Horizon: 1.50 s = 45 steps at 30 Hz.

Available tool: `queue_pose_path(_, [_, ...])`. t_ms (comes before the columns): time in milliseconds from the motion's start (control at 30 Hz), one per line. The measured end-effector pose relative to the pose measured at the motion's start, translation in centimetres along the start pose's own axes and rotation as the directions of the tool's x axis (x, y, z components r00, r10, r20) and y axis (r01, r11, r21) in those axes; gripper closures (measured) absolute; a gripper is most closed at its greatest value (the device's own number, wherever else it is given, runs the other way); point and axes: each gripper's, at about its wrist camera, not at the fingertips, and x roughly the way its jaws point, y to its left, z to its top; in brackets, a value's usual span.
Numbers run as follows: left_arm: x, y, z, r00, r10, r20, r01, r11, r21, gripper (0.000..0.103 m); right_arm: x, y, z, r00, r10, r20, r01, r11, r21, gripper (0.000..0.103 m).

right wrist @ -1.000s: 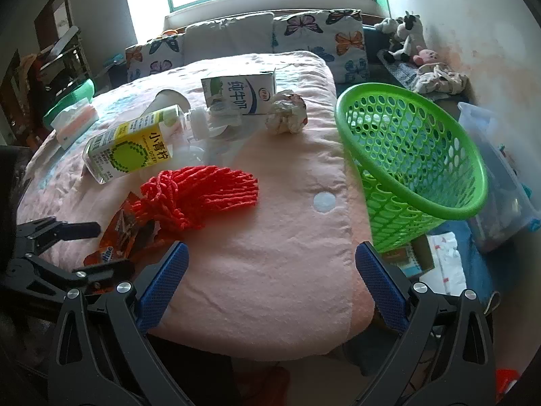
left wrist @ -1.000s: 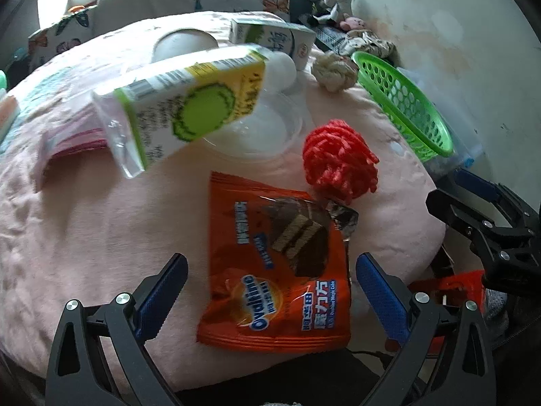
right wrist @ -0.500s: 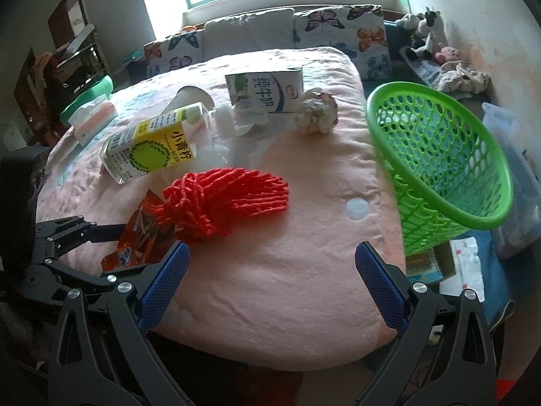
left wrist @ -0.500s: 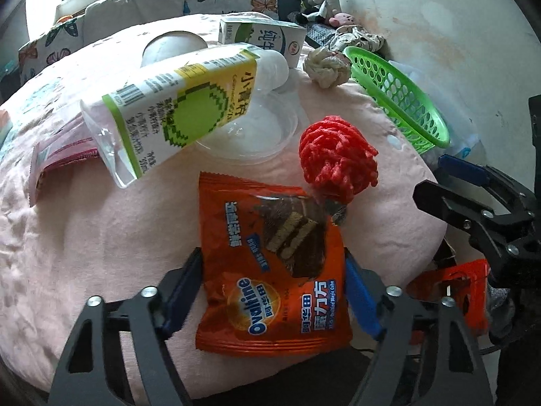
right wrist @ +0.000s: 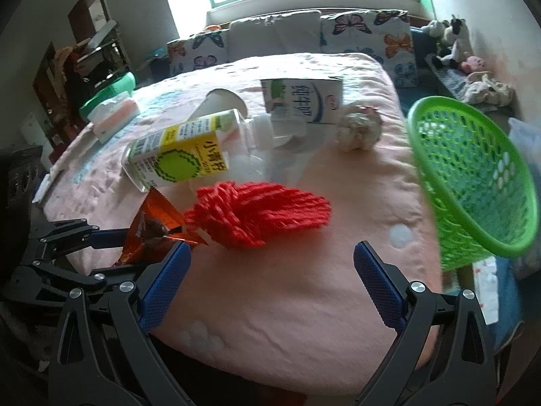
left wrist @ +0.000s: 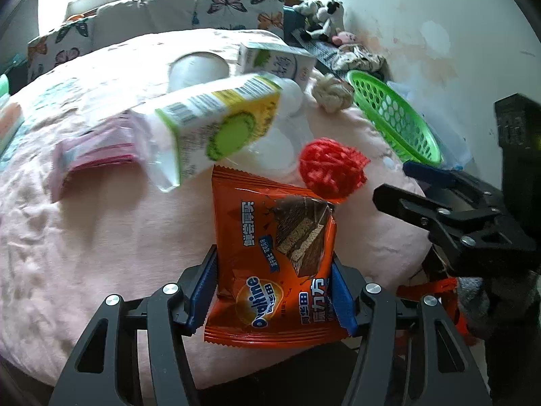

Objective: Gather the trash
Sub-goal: 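Grasp the orange Ovaltine wrapper with the left tool while the right tool grasps the red scrubber, then carry both items over the green basket and release them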

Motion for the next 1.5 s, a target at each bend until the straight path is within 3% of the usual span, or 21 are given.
queue_pose_path(400, [-4.5,3.4,0.3,0.995,0.029,0.094,-0.021,0.997,-0.080,0.046,4.4,1.1,1.2,0.998,0.053,-0.028,-0.053,0.998,0.015,0.015])
queue_pose_path(767, [-7.7,3.7,3.3,0.984,0.024,0.179,-0.012,0.998,-0.066,0.046,2.5,0.5,0.8,0.995,0.092,0.029,-0.093,0.994,0.059,0.057])
queue_pose_path(933, [-7.6,1.8,5.6,0.980,-0.007,0.200,0.011,1.000,-0.016,0.046,0.4,-0.3,1.0,0.993,0.100,0.068,-0.105,0.992,0.065,0.062])
queue_pose_path(1067, [-7.0,0.8,6.7,0.980,-0.027,0.198,0.028,1.000,-0.004,0.046,-0.5,-1.0,0.8,0.992,0.094,0.080,-0.100,0.992,0.079,0.075])
queue_pose_path(1267, [-6.6,-0.3,7.8,0.979,-0.031,0.201,0.027,0.999,0.023,0.046,-1.1,-1.9,0.6,0.988,0.135,0.080,-0.144,0.982,0.123,0.071])
queue_pose_path(1300, [-6.7,-0.2,7.8,0.979,-0.031,0.203,0.027,0.999,0.023,0.046,-1.2,-1.9,0.5,0.987,0.141,0.080,-0.150,0.981,0.126,0.067])
queue_pose_path(1367, [-6.7,-0.2,7.8,0.978,-0.032,0.204,0.029,0.999,0.020,0.046,-1.0,-1.8,0.5,0.989,0.127,0.075,-0.136,0.983,0.126,0.040])
queue_pose_path(1433, [-6.7,-0.2,7.7,0.979,-0.029,0.203,0.025,0.999,0.021,0.046,-0.7,-1.7,0.5,0.989,0.120,0.083,-0.131,0.982,0.138,0.030])
queue_pose_path(1500, [-6.6,0.0,7.5,0.979,-0.024,0.200,0.021,1.000,0.020,0.046,0.0,-1.9,0.6,0.991,0.112,0.073,-0.123,0.979,0.160,0.028])
